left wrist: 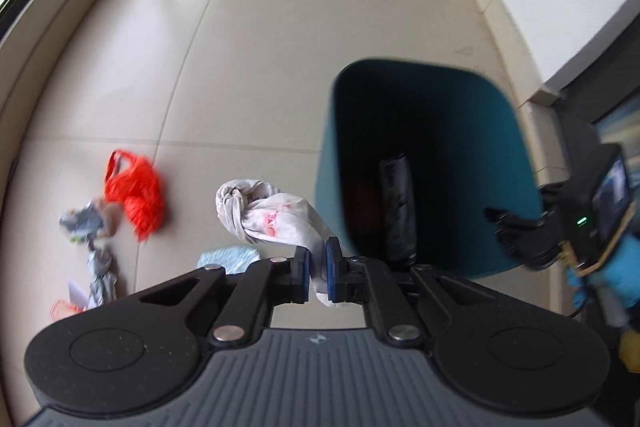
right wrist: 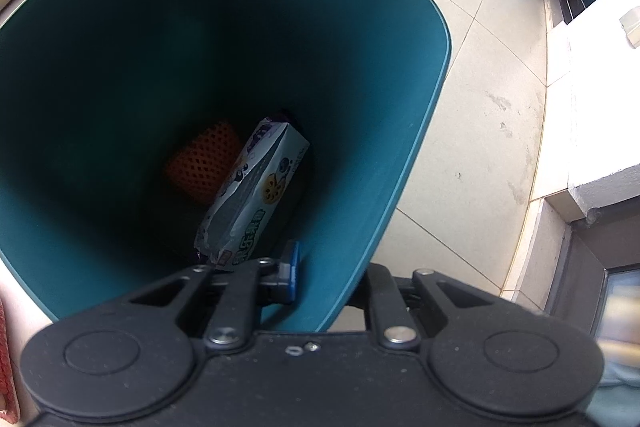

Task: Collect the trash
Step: 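Carry the white cloth into the wastebasket with the left tool, then open the left tool to drop the cloth into the basket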

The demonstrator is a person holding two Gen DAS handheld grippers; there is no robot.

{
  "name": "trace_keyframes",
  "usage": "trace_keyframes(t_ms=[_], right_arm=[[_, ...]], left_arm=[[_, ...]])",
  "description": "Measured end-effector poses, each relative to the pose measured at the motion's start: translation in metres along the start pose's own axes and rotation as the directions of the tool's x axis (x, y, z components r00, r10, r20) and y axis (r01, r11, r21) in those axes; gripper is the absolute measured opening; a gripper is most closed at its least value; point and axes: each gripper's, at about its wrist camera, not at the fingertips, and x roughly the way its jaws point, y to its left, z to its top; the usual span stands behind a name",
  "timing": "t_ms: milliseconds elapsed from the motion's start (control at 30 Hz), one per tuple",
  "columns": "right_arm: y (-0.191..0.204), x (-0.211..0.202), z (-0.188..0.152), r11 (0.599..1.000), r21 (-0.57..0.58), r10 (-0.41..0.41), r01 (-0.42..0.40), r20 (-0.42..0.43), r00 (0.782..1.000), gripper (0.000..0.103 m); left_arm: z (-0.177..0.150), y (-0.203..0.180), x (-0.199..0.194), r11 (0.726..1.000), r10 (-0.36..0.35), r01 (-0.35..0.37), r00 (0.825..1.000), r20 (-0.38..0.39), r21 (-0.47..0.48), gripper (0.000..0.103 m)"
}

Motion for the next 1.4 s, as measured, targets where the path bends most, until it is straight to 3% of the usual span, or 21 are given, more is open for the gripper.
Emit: trace_keyframes(t_ms=[233, 400, 667, 833, 1233, 1300, 1400], right_arm=[[0.000, -0.001, -0.001, 1.000, 0.002, 0.001, -0.001, 0.002, 1.000, 0.013], [0.000, -0.001, -0.002, 1.000, 0.011, -0.003, 0.003, 0.006, 1.000, 0.013], [-0.001, 0.001, -0.004, 1.000, 0.016, 0.000, -0.001, 0.008, 1.000, 0.013], [-0.001, 0.001, -0.005, 1.000, 0.014, 0.000, 0.000, 0.008, 1.000, 0.012], [-0.005, 0.001, -0.006, 1.000, 0.018, 0.014, -0.015, 0.009, 1.000, 0.012], [-0.006, 0.001, -0.006, 1.000, 0.020, 0.017, -0.017, 0.010, 1.000, 0.012], [-0.007, 0.000, -0.006, 1.000, 0.021, 0.019, -0.020, 0.012, 1.000, 0.012]], left_arm=[[0.031, -0.049, 0.007, 0.994, -0.084, 0.080, 0.995, 0.049, 0.075, 0.007], [0.039, -0.078, 0.051, 0.988, -0.117, 0.118, 0.993, -0.019, 0.102, 0.007], [0.033, -0.098, 0.132, 0.990, -0.077, 0.087, 0.993, -0.091, 0.109, 0.007], [0.030, -0.101, 0.164, 0.992, -0.037, 0.051, 0.992, -0.120, 0.116, 0.007], [0.028, -0.098, 0.192, 0.993, 0.001, 0.017, 0.988, -0.155, 0.115, 0.008], [0.026, -0.097, 0.189, 0.994, -0.004, 0.021, 0.988, -0.154, 0.104, 0.010], [0.025, -0.096, 0.185, 0.996, -0.017, 0.030, 0.989, -0.144, 0.090, 0.022]])
